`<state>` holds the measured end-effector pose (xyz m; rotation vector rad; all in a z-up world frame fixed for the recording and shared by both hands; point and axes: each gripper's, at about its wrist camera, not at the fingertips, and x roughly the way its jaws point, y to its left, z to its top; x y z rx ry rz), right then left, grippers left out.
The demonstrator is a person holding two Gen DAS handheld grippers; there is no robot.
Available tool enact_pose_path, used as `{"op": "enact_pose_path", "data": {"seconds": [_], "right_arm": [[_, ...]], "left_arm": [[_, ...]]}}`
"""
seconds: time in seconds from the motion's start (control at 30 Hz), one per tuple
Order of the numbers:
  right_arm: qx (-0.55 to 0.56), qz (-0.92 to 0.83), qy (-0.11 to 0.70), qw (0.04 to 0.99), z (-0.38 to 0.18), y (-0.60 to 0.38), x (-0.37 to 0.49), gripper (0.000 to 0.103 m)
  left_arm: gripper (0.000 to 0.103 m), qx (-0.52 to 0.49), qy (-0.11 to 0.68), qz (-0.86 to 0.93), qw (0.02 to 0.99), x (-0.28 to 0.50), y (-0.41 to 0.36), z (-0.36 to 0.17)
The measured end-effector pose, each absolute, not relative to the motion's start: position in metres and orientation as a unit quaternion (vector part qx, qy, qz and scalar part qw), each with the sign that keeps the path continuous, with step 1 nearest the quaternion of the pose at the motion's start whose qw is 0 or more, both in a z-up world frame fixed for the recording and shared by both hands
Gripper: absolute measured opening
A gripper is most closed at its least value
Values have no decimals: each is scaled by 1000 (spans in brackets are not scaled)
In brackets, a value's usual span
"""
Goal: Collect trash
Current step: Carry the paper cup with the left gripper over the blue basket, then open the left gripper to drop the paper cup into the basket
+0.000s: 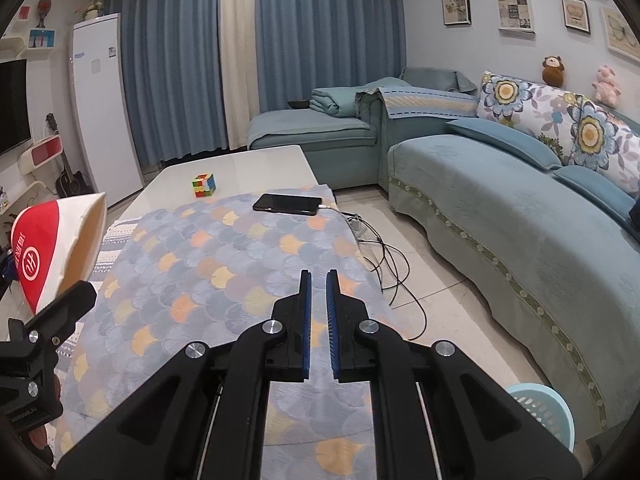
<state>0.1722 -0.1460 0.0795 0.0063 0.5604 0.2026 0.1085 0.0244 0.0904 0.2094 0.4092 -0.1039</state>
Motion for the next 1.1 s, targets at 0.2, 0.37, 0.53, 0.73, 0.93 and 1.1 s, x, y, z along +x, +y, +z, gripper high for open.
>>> {"op": "enact_pose_path", "data": {"seconds": [0.2,0.37,0.53,0.73,0.93,1.1], "right_arm": [[-15,71,271,960,76,-177,159,6],[-13,37,276,960,69,-224,146,6],[8,0,282,959,64,-283,132,6],[34,-45,310,949,50,-365,122,6],[75,-97,356,926,26,-455,111,6],[145,-120,388,902,1,-510,105,6]], "left_arm": [[72,93,213,-107,967,104,7,85],[72,107,209,-142,962,97,-17,76],[72,113,229,-199,946,93,-61,54],[73,136,231,-311,912,81,-145,26],[73,130,263,-374,880,82,-219,-11],[73,143,282,-395,863,86,-264,-33]]}}
